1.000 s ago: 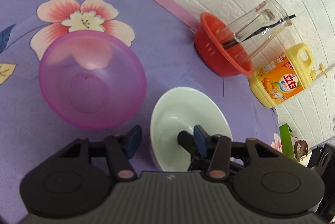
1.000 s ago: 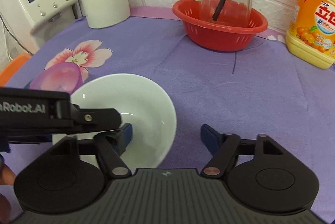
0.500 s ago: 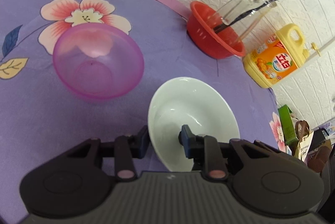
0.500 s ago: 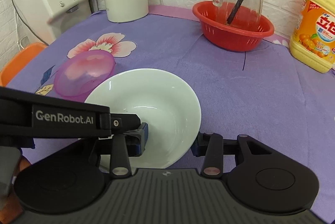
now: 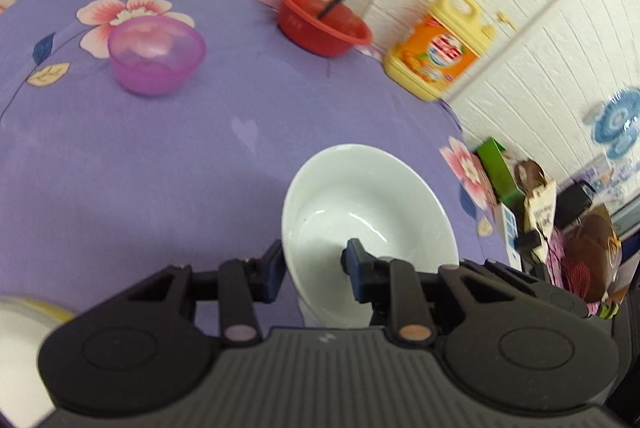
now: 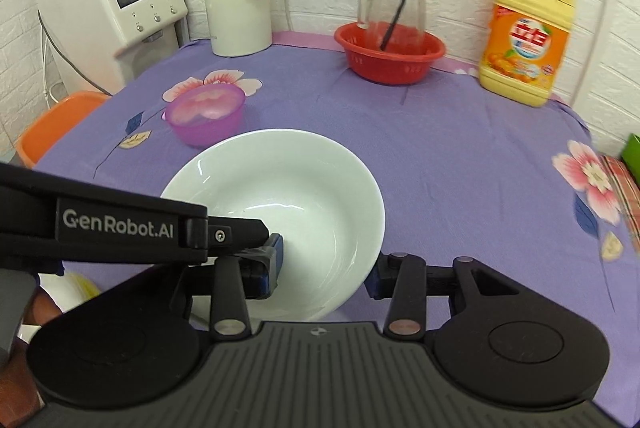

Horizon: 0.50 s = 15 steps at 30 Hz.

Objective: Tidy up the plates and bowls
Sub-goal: 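Carry the white bowl into the steel bowl and open the right tool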

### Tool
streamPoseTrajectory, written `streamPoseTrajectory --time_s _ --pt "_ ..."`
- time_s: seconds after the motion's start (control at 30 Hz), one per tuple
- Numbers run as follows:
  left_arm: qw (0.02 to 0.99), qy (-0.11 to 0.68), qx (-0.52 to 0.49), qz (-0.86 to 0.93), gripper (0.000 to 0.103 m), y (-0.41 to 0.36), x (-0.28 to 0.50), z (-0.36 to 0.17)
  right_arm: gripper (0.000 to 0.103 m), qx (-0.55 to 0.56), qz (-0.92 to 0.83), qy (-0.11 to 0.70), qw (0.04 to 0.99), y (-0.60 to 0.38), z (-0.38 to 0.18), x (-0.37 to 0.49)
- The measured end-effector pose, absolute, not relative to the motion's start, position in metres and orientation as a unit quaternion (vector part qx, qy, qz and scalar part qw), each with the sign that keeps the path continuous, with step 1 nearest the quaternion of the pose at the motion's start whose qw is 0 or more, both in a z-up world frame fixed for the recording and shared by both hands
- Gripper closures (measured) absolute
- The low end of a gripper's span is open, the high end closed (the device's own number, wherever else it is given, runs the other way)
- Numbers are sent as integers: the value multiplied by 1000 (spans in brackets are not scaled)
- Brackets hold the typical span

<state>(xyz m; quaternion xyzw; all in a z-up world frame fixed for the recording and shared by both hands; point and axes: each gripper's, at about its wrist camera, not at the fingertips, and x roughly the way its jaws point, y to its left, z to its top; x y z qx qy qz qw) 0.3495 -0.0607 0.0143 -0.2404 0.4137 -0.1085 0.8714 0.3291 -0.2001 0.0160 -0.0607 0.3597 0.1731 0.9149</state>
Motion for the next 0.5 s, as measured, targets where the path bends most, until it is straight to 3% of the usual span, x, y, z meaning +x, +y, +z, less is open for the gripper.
streamPoseTrajectory --time_s 0.5 --pt "860 450 -174 -169 79 -117 237 -8 30 -41 133 372 918 -246 -13 204"
